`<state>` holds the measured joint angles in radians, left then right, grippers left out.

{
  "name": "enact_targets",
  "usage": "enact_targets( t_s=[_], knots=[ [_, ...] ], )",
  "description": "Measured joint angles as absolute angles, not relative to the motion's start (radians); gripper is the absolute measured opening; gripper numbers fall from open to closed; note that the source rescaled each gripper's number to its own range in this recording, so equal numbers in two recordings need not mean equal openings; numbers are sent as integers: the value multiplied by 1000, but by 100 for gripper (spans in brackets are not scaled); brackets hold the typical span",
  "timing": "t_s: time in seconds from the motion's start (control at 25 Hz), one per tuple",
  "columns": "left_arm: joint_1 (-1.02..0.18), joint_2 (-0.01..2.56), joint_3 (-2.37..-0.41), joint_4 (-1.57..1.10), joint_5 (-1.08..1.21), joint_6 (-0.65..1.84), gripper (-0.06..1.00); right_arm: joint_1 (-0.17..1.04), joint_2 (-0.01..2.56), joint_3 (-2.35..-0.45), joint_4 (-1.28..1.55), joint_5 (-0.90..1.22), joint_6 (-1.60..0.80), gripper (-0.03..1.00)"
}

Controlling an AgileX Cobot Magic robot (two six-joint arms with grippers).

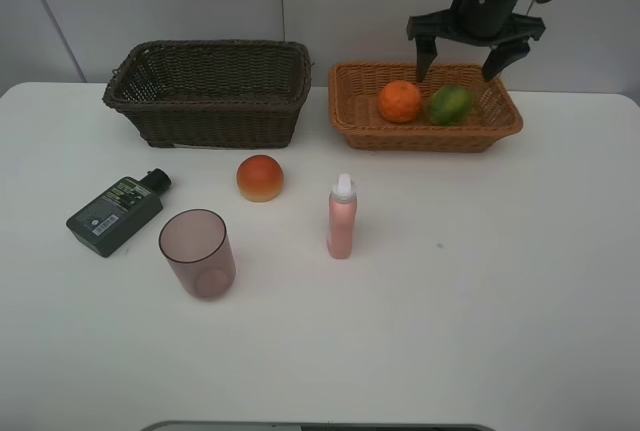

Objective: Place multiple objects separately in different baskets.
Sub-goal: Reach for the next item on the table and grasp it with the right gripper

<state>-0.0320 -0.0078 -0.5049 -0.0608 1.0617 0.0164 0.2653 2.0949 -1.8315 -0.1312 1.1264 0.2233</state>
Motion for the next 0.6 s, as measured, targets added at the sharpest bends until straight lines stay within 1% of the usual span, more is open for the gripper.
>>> enact_targets(
  t_s=[0.16,0.36,0.6],
  knots=[
    [-32,-8,-505,-61,1062,16,99,322,1994,-1712,-114,1108,241,100],
    [-32,-8,-505,-61,1062,16,99,440,1879,-1572,-109,1099,287,100],
    [-32,-8,-505,-61,1062,16,99,588,1847,-1497,-109,1099,414,100]
  ],
)
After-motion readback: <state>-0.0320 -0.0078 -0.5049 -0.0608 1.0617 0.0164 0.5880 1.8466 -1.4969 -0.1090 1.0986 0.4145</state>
